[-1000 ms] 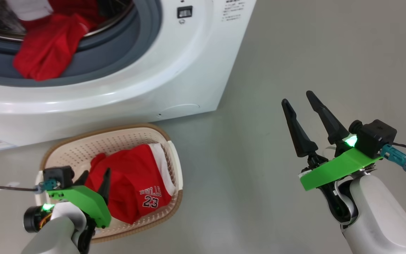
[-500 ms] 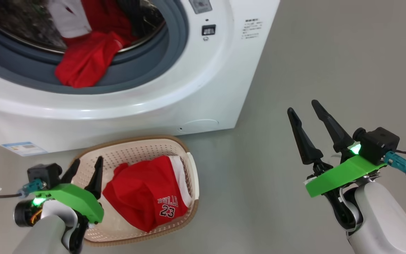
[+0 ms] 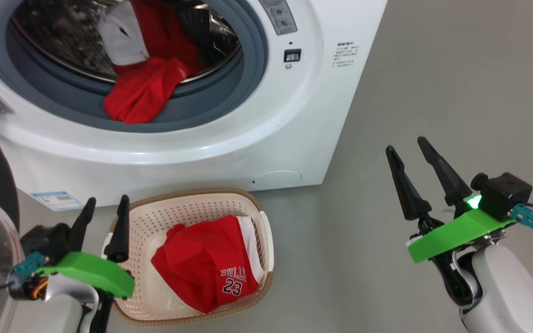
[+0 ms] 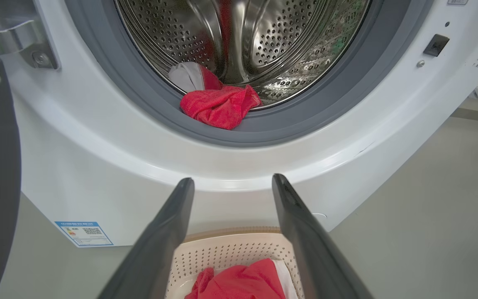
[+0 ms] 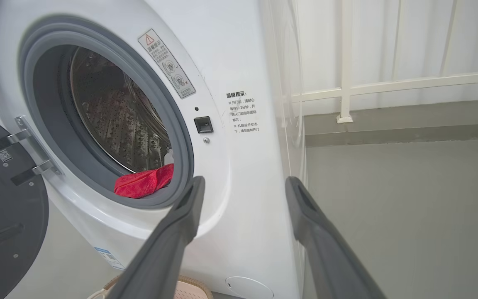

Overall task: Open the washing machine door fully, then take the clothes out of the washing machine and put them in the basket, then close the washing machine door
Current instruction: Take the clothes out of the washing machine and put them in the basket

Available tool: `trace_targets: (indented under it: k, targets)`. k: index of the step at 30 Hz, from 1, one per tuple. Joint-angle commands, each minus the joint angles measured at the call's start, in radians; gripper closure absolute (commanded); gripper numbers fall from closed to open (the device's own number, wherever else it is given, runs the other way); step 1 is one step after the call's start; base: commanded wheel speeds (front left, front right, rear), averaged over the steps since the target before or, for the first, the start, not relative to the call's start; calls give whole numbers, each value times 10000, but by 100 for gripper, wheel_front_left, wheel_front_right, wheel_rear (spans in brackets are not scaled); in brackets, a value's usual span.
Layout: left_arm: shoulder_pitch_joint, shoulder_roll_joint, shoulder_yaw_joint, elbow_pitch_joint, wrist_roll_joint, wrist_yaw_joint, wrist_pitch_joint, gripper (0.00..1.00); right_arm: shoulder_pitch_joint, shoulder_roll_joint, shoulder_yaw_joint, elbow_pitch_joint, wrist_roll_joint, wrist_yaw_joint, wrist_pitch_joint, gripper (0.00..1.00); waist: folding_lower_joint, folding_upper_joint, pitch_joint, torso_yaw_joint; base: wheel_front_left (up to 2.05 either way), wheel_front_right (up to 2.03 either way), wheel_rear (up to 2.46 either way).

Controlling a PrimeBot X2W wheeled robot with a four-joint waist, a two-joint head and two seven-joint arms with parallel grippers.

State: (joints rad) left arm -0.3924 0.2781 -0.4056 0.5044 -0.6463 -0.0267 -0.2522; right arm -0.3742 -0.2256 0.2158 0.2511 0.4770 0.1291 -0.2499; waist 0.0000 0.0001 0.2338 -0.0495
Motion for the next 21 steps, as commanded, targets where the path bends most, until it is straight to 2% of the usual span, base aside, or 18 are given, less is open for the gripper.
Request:
trace_targets:
  k: [1, 9, 21]
  targets:
    - [55, 361, 453, -364, 140, 113, -94, 0, 198, -52, 154, -217, 23, 16, -118, 0, 0, -1, -116, 51, 0, 0, 0]
    - [1173, 429, 1085, -2210, 683, 712, -95, 0, 389, -54, 107, -191, 29, 16, -118, 0, 0, -1, -462, 86, 0, 0, 0]
    - [2043, 668, 1336, -4136, 1304, 1384, -95, 0, 585, -114, -1, -211, 7, 16, -118, 0, 0, -1, -729, 130, 0, 0, 0]
